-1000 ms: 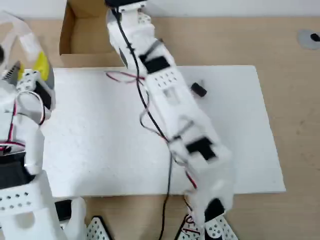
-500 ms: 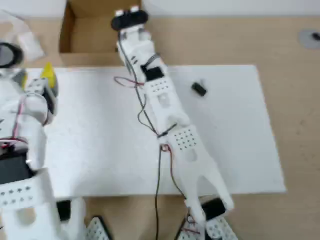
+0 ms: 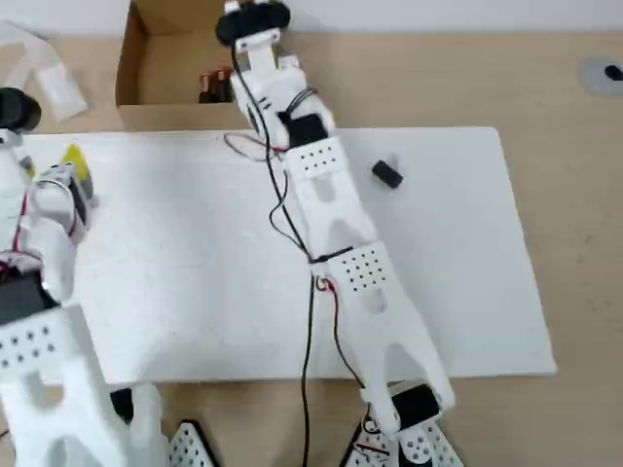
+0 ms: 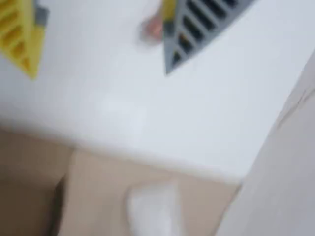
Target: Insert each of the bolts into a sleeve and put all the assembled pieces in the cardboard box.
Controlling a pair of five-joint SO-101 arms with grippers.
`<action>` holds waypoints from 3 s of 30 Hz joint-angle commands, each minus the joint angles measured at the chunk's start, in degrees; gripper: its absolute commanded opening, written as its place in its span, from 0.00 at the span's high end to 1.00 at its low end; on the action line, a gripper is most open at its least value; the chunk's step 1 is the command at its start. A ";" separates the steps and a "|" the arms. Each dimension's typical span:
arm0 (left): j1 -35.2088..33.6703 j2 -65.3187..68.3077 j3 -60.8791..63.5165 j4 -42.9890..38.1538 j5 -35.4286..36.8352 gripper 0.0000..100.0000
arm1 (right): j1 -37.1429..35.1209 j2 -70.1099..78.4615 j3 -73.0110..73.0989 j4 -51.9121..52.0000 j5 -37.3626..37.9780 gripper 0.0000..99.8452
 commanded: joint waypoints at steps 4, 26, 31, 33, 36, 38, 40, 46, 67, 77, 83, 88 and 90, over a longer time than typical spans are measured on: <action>-1.23 22.20 -18.11 9.93 -8.79 0.82 | 1.89 -15.87 -3.47 15.30 0.53 0.75; -5.27 88.22 -76.22 44.04 -27.43 0.83 | 3.56 -27.47 -3.56 41.93 0.53 0.75; -5.19 95.60 -83.34 43.96 -27.69 0.83 | 3.74 -27.56 -3.65 42.02 0.62 0.75; -4.84 99.03 -86.68 43.25 -27.43 0.83 | 3.65 -27.56 -3.65 42.02 0.62 0.75; -4.04 104.48 -91.08 42.64 -27.43 0.83 | 3.65 -27.56 -3.56 41.76 0.62 0.75; -3.25 107.74 -93.80 42.99 -27.43 0.83 | 3.56 -27.56 -3.56 41.76 0.53 0.75; -3.08 110.11 -95.47 43.16 -27.34 0.84 | 3.56 -27.56 -3.56 41.67 0.70 0.75; -3.43 112.31 -96.35 44.75 -27.34 0.99 | 3.74 -27.56 -3.56 41.67 0.70 0.75; -4.04 104.66 -98.46 49.85 -26.20 0.99 | 3.65 -27.56 -3.56 42.02 0.62 0.75; -3.87 98.59 -96.70 49.85 -24.26 0.99 | 3.12 -27.56 -3.47 46.15 0.70 0.75; -3.08 95.78 -91.34 49.85 -22.15 0.99 | 4.26 -27.65 -3.65 53.71 0.44 0.75; -3.08 93.67 -91.34 49.85 -22.15 0.99 | 4.70 -27.65 -3.56 53.71 0.35 0.75; -3.08 92.35 -91.25 49.93 -22.07 0.99 | 4.70 -27.65 -3.56 53.80 0.35 0.75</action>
